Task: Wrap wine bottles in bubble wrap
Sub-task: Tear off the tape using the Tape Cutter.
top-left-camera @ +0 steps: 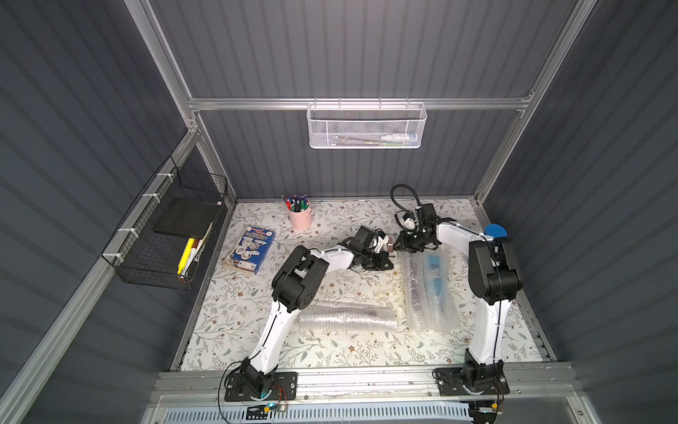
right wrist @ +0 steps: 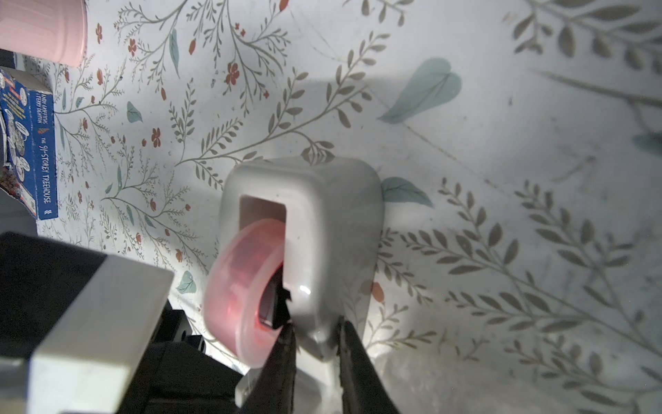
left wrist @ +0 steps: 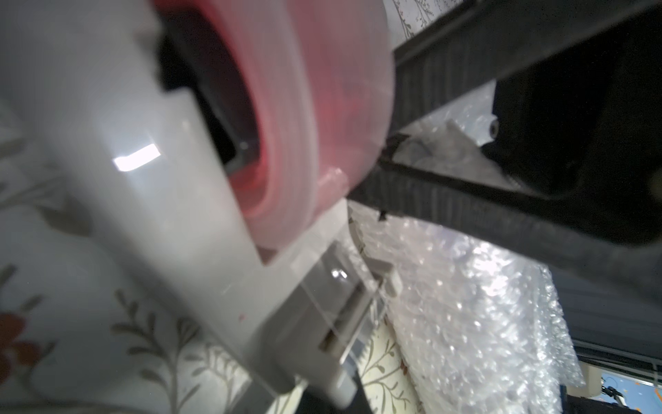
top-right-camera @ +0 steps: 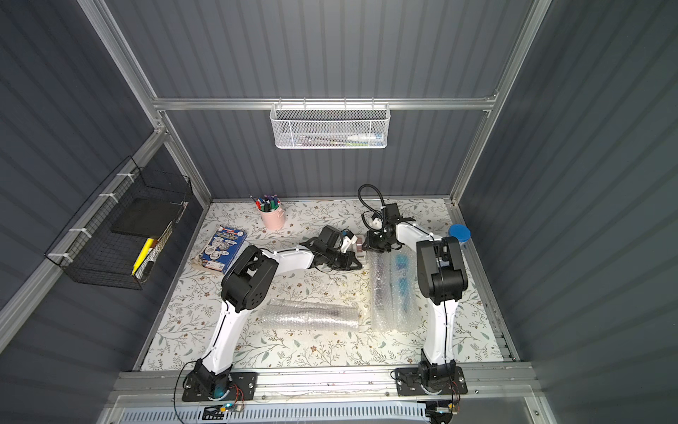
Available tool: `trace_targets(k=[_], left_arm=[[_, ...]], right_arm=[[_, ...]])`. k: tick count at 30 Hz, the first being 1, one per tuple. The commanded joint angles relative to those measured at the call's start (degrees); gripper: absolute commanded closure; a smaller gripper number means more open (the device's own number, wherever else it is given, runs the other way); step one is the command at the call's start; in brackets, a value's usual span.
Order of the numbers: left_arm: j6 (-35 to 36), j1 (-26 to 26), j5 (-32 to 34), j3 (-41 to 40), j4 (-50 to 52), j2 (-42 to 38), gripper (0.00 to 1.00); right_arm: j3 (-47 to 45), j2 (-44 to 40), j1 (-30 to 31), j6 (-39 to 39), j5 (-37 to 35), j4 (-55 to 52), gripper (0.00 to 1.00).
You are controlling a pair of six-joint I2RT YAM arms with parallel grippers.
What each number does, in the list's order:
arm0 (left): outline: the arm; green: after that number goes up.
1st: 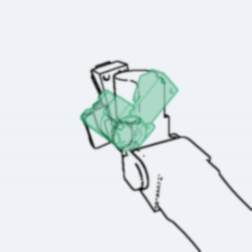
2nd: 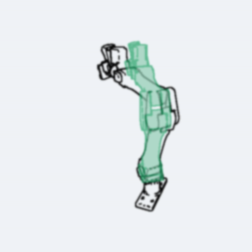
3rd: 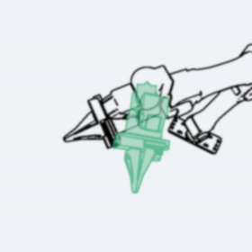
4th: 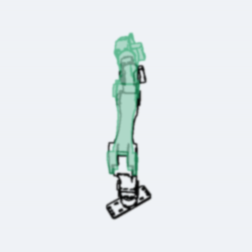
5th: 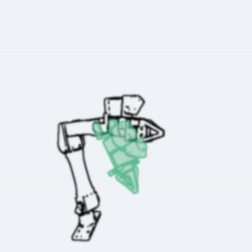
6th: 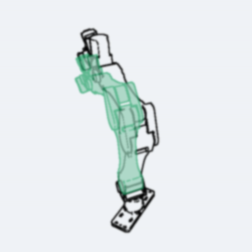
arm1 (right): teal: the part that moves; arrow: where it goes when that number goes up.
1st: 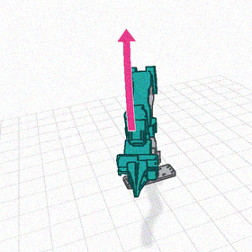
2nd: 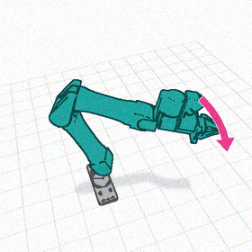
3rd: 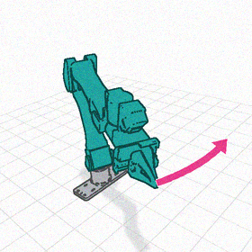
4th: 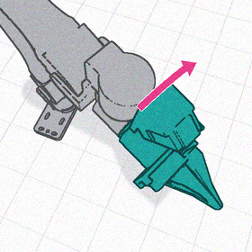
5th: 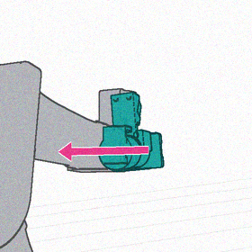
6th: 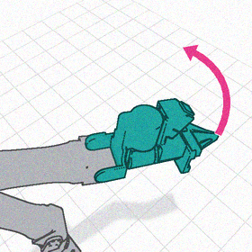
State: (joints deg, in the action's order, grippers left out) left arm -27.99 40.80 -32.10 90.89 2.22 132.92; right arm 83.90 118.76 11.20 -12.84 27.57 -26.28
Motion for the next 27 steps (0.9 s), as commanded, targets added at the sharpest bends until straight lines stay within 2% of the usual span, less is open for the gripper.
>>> trace_targets(k=[1, 6, 9, 11, 19, 22, 27], left_arm=[[3.51, 0.86, 8.35, -0.79, 11.11, 4.71, 1.0], [5.55, 0.82, 10.7, -1.48, 13.92, 3.72, 1.0], [5.75, 0.73, 7.06, -3.37, 10.36, 0.12, 1.0], [6.34, 0.76, 6.29, -1.6, 10.1, -1.61, 1.0], [8.88, 0.67, -0.56, 0.64, 14.01, -10.64, 1.0], [9.58, 0.69, -1.95, -0.54, 17.17, -13.32, 1.0], [11.61, 0.51, -2.6, -3.52, 20.74, -15.78, 1.0]], right_arm=[[-1.28, 1.52, 0.84, -0.57, -3.3, -0.02, 0.77], [-1.11, 1.49, 0.84, -0.52, -3.48, -0.03, 0.77], [-1.24, 0.8, 0.85, -0.3, -3.15, 0.0, 0.77], [-1.43, -0.16, 0.89, 0.34, -1.88, 1.97, 0.75], [-2.76, -9.67, 0.82, 6.43, 1.02, 2.56, 0.51], [-5.67, -13.95, 0.75, 8.47, 2.18, 3.92, 0.47], [-8.31, -17.89, 1.51, 12.29, 3.68, 2.21, 0.46]])
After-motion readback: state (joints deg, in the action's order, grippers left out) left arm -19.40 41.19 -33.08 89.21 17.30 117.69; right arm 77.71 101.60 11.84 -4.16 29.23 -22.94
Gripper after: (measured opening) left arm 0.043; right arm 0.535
